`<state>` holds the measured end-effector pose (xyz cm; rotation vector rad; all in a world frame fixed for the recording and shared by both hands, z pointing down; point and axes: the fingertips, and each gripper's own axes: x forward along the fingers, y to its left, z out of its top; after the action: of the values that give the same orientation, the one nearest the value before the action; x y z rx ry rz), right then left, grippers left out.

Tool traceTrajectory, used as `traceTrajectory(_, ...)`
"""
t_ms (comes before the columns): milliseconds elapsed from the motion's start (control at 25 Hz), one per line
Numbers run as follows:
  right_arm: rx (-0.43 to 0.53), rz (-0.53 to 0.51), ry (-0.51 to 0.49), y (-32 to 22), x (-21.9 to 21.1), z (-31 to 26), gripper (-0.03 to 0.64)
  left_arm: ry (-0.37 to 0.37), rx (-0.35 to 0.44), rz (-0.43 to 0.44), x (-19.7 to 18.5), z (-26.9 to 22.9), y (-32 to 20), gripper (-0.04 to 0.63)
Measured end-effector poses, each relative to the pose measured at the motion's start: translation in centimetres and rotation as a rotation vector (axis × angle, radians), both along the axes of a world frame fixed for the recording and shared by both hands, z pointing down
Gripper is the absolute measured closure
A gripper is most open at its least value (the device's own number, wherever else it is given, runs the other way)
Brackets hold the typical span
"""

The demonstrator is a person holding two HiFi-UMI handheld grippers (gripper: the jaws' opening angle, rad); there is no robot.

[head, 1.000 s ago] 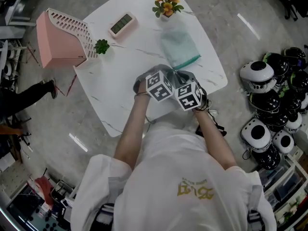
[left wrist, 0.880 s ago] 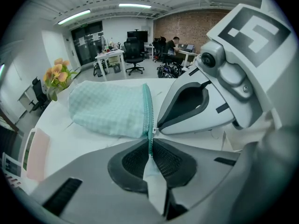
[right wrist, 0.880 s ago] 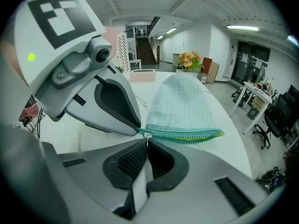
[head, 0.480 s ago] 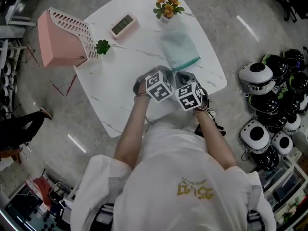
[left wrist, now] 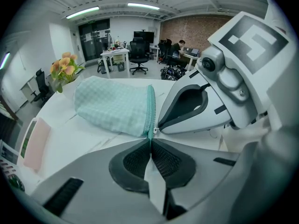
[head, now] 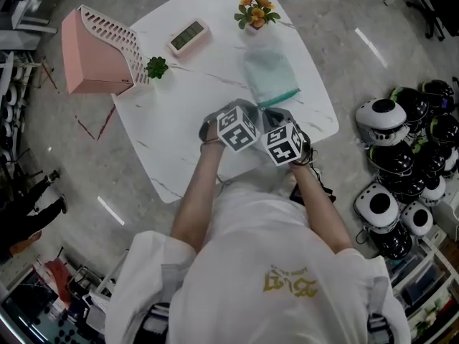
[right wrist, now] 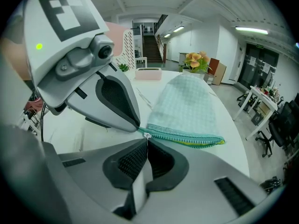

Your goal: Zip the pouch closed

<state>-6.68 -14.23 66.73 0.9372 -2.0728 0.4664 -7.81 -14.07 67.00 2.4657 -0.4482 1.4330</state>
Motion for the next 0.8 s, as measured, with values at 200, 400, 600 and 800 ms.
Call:
traceTrajectory(200, 0.0, 0.001, 0.009, -0.1, 0.3, 0.2, 0.6, 0.002, -0.003, -0.008, -0.2, 0.1, -0.1, 0.563)
traceTrajectory(400, -0.002, -0.01, 0.013, -0.2, 0.6, -0.2, 0.601, -0.001, -0.004, -0.02, -0.4, -0.2, 0.0, 0.563)
traceTrajectory(600, 0.0, -0.022, 0.028, -0.1, 0.6, -0.1, 0.601, -0.003, -0.005, -0.025, -0.6, -0.1, 0.1, 0.563)
traceTrajectory(800, -0.006, -0.014, 0.04, -0.1, 1.3, 0.1, 0.6, -0.011, -0.012, -0.037, -1.3, 0.1, 0.3, 0.563)
